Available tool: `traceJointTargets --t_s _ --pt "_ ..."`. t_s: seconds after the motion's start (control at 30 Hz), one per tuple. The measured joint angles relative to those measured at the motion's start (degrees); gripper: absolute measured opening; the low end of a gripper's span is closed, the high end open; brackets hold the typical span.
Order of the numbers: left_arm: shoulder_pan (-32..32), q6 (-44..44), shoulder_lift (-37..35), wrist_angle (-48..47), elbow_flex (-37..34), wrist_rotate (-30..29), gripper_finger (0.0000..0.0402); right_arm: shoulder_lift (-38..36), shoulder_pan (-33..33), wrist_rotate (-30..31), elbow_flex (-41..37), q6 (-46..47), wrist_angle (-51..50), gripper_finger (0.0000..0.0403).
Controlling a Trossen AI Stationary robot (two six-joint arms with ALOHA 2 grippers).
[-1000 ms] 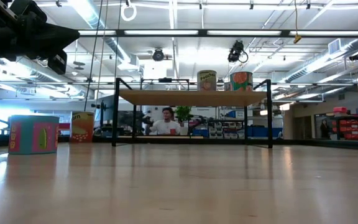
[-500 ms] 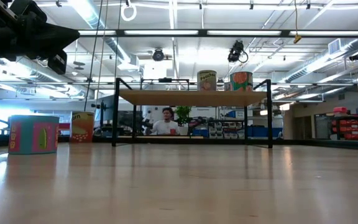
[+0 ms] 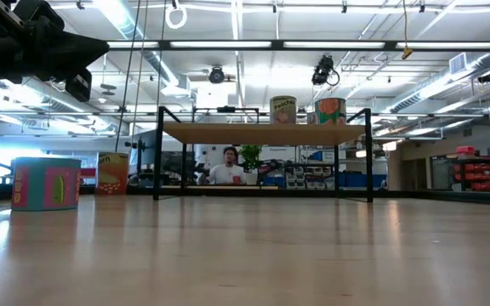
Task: Pick and place cans onto a shelf
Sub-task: Put the canned peaches on the shelf aligned with the other canned peaches
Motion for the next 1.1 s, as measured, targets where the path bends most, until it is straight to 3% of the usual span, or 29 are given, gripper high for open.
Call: traceJointTargets --t_s 0.33,0.67,0.9,1.1 --pt "0.00 0.01 0.00 0.00 -0.01 0.00 0.0023 2.89 -1.32 -0.79 -0.01 -4.47 0.74 0.0389" --pt "0.00 -0.02 0.00 -0.01 0.00 0.00 0.0023 2.98 -2.46 -4.79 -3.88 -14.92 3.27 0.0329" --pt "0.00 -0.02 0.00 0.00 0.01 0.00 0.0023 1.54 -7.50 -4.97 0.97 -28.70 -3.54 0.0315" --pt "0.00 0.00 0.00 0.00 0.01 0.00 0.0023 1.56 -17.11 0.87 10.77 -48.28 -11.85 0.0317"
